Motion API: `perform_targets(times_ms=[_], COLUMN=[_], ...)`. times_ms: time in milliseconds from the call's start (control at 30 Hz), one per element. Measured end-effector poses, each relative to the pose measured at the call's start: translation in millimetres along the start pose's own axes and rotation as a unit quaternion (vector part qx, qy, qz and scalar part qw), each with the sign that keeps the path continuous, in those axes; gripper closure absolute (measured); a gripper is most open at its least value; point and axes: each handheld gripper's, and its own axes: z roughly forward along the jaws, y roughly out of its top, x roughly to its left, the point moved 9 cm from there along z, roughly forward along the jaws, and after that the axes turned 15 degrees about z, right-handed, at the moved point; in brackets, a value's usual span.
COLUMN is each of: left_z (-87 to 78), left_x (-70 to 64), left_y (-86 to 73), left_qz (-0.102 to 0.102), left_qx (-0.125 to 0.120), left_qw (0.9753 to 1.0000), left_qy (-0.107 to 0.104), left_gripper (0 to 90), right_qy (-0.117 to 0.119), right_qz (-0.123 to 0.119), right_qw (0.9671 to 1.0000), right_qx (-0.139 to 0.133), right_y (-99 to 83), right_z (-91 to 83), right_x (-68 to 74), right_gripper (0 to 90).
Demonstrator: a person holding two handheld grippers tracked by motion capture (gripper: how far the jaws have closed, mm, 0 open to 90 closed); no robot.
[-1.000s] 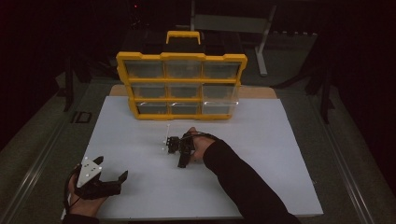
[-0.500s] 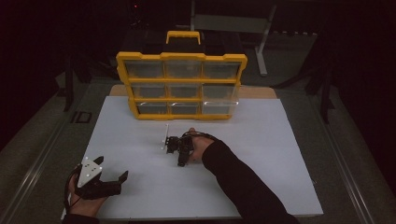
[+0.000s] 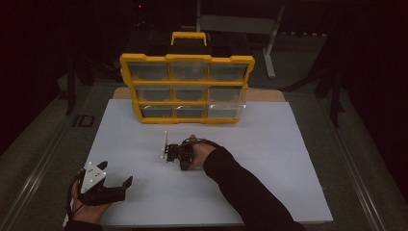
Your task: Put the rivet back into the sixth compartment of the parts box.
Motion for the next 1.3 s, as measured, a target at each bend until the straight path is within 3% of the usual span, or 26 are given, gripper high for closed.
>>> perform_targets(times_ms=[233,967,1300], left_z=[-0.6,-0.1,0.2], left_x=[0.2,-0.1,-0.5], left_y=[0.3,0.3,0.7], left_qz=[-0.001,0.0,-0.001], left_qx=[-0.001,-0.001,-0.003], left_qw=[1.0,1.0,1.0], left_qy=[0.0,-0.001,-0.002], left_gripper=[1.9,1.9,1.9], right_qy=[0.006,0.003,-0.023], right_qz=[0.0,0.038,0.051], right_qw=[0.9997,0.994,0.9901], right_qx=[-0.026,-0.103,-0.129], right_y=[13.1,25.5,29.7], right_z=[-16.9,-100.1,-136.7], right_x=[-0.2,-36.9,-57.3], right_gripper=[82.4,82.4,82.4])
